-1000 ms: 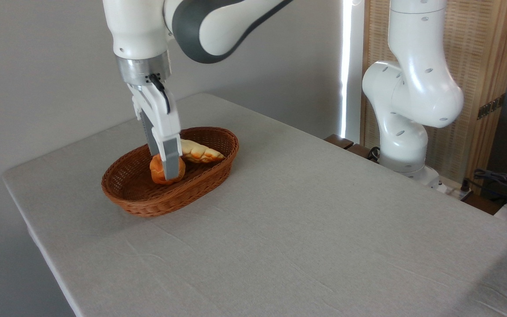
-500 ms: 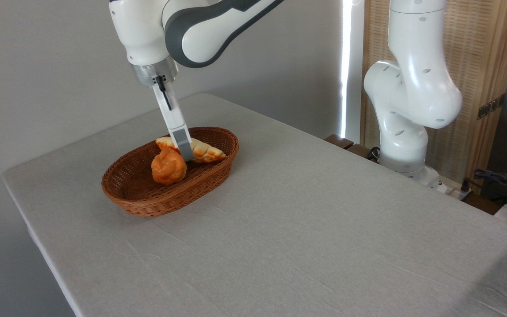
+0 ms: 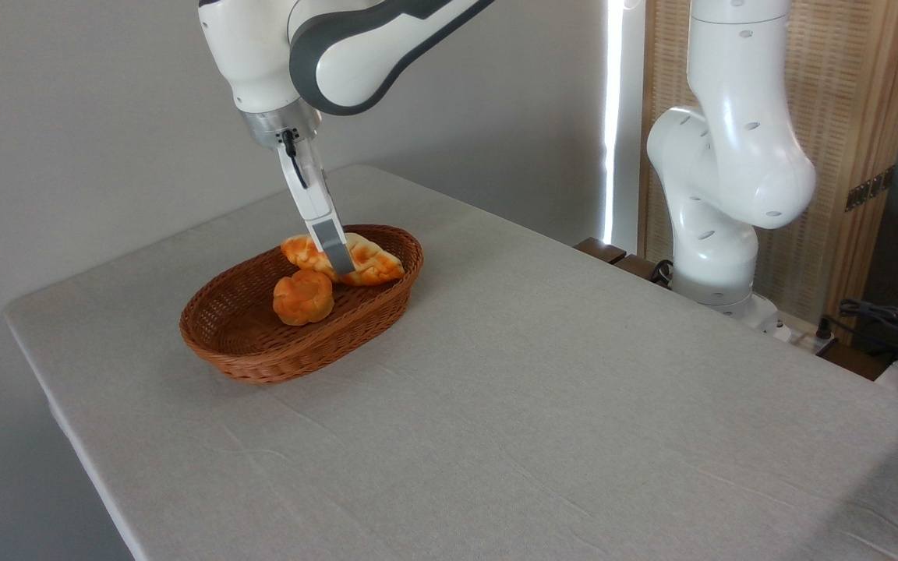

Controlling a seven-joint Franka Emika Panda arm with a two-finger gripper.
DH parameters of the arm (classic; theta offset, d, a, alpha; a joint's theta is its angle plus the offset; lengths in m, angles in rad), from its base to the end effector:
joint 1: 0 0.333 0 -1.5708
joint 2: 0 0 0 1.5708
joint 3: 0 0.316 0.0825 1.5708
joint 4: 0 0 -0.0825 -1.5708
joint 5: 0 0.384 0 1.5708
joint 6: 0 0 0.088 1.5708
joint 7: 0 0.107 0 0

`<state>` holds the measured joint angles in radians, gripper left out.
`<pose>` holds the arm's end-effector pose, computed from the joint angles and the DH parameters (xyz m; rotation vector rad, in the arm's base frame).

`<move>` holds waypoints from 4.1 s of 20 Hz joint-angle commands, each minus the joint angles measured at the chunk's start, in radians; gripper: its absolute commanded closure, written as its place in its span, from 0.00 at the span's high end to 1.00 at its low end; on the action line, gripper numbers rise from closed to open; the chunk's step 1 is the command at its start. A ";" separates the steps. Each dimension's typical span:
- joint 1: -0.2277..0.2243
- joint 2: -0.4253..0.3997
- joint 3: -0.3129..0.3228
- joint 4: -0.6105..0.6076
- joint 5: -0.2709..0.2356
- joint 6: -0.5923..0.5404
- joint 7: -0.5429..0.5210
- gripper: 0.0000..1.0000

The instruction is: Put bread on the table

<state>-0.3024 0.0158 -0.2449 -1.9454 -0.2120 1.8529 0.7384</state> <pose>0.4618 -0.3001 0.4639 2.4015 -1.6707 -0.1287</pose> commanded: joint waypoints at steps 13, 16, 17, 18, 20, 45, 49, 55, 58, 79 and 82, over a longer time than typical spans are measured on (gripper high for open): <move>-0.037 0.038 0.010 -0.009 -0.072 0.003 0.015 0.20; -0.037 0.038 0.012 -0.009 -0.081 0.003 0.015 0.20; -0.037 0.038 0.012 -0.009 -0.081 0.003 0.016 0.20; -0.037 0.038 0.012 -0.009 -0.079 0.003 0.016 0.20; -0.035 0.038 0.012 -0.009 -0.079 0.003 0.022 0.16; -0.027 0.021 0.026 0.000 -0.081 0.002 0.065 0.00; -0.023 0.000 0.029 0.031 -0.087 -0.003 0.065 0.00; -0.023 -0.060 0.091 0.046 -0.119 -0.018 0.062 0.00; -0.021 -0.092 0.179 0.046 -0.133 -0.055 0.061 0.00; 0.000 -0.013 0.520 0.020 -0.053 -0.098 0.049 1.00; 0.000 -0.004 0.520 0.022 -0.052 -0.095 0.050 1.00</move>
<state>-0.3013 0.0074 0.2712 -1.9326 -0.2753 1.7711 0.7891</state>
